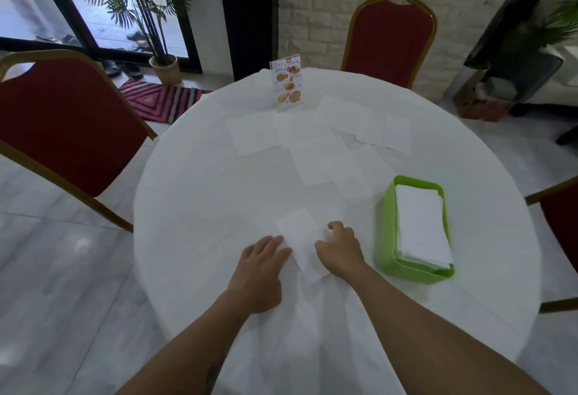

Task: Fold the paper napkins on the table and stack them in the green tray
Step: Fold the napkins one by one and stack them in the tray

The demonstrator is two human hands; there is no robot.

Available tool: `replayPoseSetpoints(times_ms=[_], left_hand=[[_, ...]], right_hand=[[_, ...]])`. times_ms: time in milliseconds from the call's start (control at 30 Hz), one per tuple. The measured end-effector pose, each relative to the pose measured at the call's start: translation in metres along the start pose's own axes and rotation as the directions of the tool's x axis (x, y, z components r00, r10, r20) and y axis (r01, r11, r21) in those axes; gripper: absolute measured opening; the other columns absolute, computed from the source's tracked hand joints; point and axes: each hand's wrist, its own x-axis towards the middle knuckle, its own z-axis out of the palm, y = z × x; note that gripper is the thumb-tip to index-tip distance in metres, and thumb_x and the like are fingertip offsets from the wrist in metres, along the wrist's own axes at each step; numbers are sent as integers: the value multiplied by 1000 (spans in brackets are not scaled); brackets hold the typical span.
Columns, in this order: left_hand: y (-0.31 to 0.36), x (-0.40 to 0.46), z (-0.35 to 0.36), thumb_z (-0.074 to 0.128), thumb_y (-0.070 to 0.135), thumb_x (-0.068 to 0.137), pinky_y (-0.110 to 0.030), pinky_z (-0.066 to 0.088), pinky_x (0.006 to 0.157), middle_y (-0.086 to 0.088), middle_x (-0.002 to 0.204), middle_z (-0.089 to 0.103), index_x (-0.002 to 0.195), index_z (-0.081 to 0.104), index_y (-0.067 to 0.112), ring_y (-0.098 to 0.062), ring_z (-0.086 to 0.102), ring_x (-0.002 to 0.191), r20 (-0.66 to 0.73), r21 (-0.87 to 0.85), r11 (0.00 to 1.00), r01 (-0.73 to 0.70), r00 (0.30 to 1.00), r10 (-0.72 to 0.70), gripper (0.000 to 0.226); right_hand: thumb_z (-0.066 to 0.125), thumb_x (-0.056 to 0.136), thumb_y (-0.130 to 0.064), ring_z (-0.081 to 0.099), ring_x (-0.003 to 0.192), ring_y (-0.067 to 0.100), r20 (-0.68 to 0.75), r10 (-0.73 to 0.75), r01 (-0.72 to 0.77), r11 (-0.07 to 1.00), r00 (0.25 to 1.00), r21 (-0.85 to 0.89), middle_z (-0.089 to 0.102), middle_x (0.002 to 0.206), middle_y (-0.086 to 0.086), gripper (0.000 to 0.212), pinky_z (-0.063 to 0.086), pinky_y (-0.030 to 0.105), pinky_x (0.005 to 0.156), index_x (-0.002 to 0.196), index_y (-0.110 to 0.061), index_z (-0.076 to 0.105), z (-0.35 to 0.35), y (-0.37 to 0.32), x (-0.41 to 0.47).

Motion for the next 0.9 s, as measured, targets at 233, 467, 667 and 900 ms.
replayPoseSetpoints(times_ms=[233,467,667,900], left_hand=[[-6,-2,-1,44,15,85,-38,5,120,2,161,12,147,27,29,-20,5,148,52,35,998,-53,997,51,66],[19,8,-9,42,25,92,-36,30,112,6,146,39,137,42,25,-16,32,136,-118,-189,982,19,992,-42,45],[78,43,-25,44,28,91,-35,42,101,6,132,50,128,46,24,-16,46,118,-247,-305,948,-90,969,13,38],[154,74,-35,46,19,87,-38,39,104,5,138,45,135,42,23,-18,45,123,-175,-286,931,-227,968,182,48]], right_hand=[[51,86,-14,53,70,19,75,26,-45,964,997,263,57,80,1,4,42,30,63,82,-14,53,3,-16,7],[50,84,-8,35,54,18,-146,-178,190,979,973,73,38,57,2,29,28,33,53,61,-16,33,-23,-16,-9],[48,86,-4,41,59,20,-299,-160,200,974,941,107,47,63,5,21,28,32,52,66,-9,45,-103,8,-27],[44,80,1,49,68,22,-342,106,-2,957,934,291,52,72,2,20,32,26,50,67,-15,43,-167,67,-26]])
